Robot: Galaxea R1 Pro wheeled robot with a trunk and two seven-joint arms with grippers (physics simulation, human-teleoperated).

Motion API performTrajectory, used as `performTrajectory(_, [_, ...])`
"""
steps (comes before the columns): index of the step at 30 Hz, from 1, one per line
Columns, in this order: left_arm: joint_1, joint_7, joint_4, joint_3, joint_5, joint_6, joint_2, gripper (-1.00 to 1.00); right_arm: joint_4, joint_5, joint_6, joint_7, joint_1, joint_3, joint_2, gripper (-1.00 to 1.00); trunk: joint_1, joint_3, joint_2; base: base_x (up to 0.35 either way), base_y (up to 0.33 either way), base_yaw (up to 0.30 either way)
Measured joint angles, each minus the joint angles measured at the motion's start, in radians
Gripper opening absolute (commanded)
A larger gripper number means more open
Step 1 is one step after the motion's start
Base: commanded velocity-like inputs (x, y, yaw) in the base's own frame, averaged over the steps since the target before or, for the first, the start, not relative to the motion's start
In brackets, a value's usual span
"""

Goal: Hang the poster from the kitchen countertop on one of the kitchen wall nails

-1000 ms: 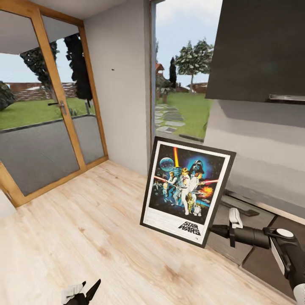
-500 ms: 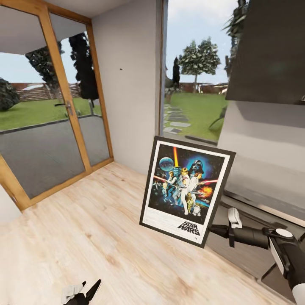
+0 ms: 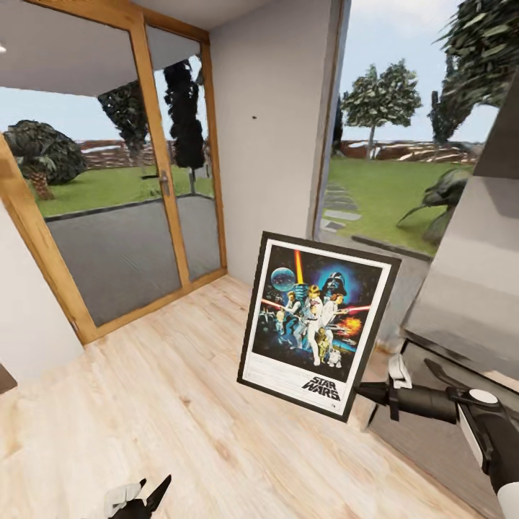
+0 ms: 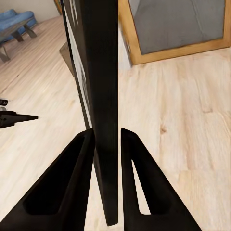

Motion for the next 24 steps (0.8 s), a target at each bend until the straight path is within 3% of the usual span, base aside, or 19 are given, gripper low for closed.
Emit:
performTrajectory(12, [0.0, 0.0, 0.0, 0.0, 0.0, 0.0, 0.0, 1.0, 0.0, 0.0, 0.0, 0.0, 0.0, -0.001, 0.0, -1.0, 0.0, -0.003, 0.0, 0.217, 0.281, 0.268])
performTrajectory(24, [0.0, 0.0, 0.0, 0.0, 0.0, 0.0, 0.0, 1.0, 0.0, 0.0, 0.0, 0.0, 0.0, -0.001, 0.0, -1.0, 0.0, -0.004, 0.0, 0.217, 0.282, 0.029])
